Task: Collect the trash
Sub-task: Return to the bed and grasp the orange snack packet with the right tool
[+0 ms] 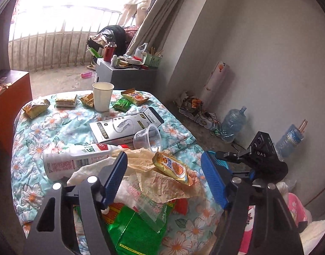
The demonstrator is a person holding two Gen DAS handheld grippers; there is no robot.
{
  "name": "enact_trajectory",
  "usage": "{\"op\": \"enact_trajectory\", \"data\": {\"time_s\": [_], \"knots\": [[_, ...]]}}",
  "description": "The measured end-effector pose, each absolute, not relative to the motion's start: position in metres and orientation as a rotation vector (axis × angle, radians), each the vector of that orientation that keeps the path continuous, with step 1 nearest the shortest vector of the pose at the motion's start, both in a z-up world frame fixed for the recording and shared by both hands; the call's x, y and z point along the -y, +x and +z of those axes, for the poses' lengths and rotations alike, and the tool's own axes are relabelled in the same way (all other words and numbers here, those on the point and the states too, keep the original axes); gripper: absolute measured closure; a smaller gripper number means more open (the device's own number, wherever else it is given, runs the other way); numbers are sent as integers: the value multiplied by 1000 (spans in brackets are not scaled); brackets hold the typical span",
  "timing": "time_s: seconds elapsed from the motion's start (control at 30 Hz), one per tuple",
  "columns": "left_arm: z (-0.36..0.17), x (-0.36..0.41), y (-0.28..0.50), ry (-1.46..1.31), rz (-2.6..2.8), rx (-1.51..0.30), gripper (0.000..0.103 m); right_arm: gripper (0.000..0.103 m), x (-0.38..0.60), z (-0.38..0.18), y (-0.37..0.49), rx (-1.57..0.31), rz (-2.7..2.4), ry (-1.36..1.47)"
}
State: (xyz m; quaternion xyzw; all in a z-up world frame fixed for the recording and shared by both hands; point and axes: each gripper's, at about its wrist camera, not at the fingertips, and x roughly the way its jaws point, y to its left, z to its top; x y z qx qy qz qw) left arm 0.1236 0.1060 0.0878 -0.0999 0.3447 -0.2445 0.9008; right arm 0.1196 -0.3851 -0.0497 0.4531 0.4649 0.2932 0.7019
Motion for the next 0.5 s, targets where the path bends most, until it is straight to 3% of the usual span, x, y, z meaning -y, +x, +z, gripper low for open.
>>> {"op": "enact_trajectory", "data": {"time_s": [0.33,0.5], "knots": [[57,-91,162,-178,-538,-817,54,55,367,-82,140,-1200,620,1147],[54,-93,175,-198,-546,-829,57,57,365,-88,146,-1254,601,1163]]}}
